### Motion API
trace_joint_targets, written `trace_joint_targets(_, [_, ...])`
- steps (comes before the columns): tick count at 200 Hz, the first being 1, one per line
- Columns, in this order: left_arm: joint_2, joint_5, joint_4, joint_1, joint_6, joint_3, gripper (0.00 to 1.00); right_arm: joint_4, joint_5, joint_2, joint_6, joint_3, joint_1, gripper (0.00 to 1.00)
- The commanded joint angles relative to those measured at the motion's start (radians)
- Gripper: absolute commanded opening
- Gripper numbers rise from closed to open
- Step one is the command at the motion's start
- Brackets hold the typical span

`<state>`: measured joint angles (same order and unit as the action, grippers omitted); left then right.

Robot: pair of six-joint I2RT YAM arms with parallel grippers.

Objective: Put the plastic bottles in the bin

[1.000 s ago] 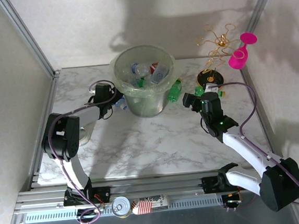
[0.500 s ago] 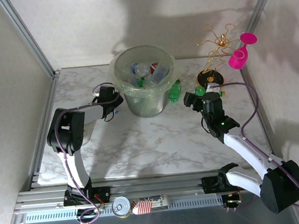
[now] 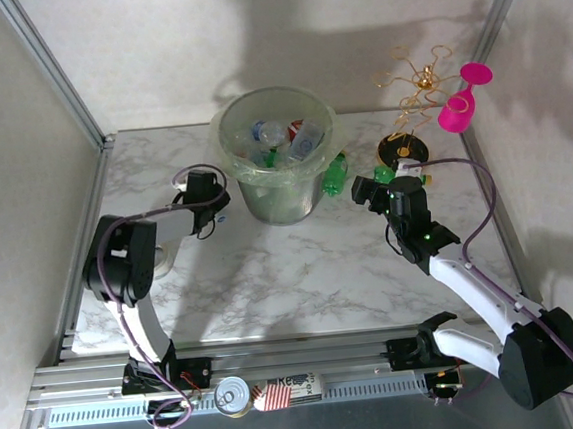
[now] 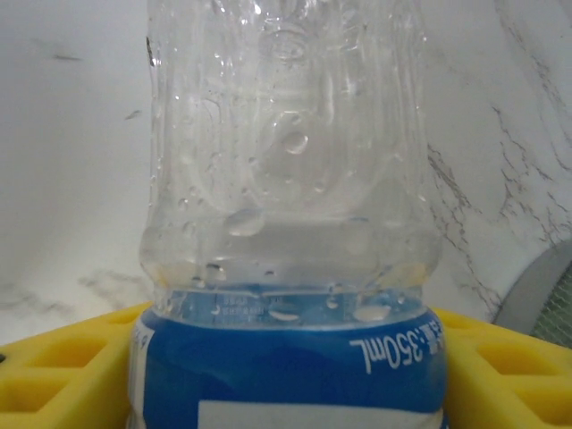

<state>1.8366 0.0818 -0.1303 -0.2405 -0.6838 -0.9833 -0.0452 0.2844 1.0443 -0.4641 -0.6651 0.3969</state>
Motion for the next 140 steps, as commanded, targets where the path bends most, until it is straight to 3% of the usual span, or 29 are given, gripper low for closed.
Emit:
trace_joint_targets(1, [-0.151, 0.05, -0.037, -0.003, 0.006, 0.057, 0.61, -0.043, -0.044, 0.031, -0.019, 0.016, -0.007, 0.99])
trace_joint_targets(46, [-0.47, 0.055, -0.061, -0.005, 0.003, 0.178, 0.6, -0.115, -0.079, 0.077, -0.043, 0.041, -0.009, 0.99])
trace_joint_targets(90, [-0.735, 0.054, -0.058, -0.006, 0.008, 0.175, 0.59, -0.161, -0.114, 0.121, -0.053, 0.049, -0.009, 0.99])
trace_joint_targets(140, [-0.772, -0.064, -0.088, -0.032, 0.043, 0.034, 0.59, -0.162, -0.125, 0.138, -0.053, 0.042, -0.01, 0.99])
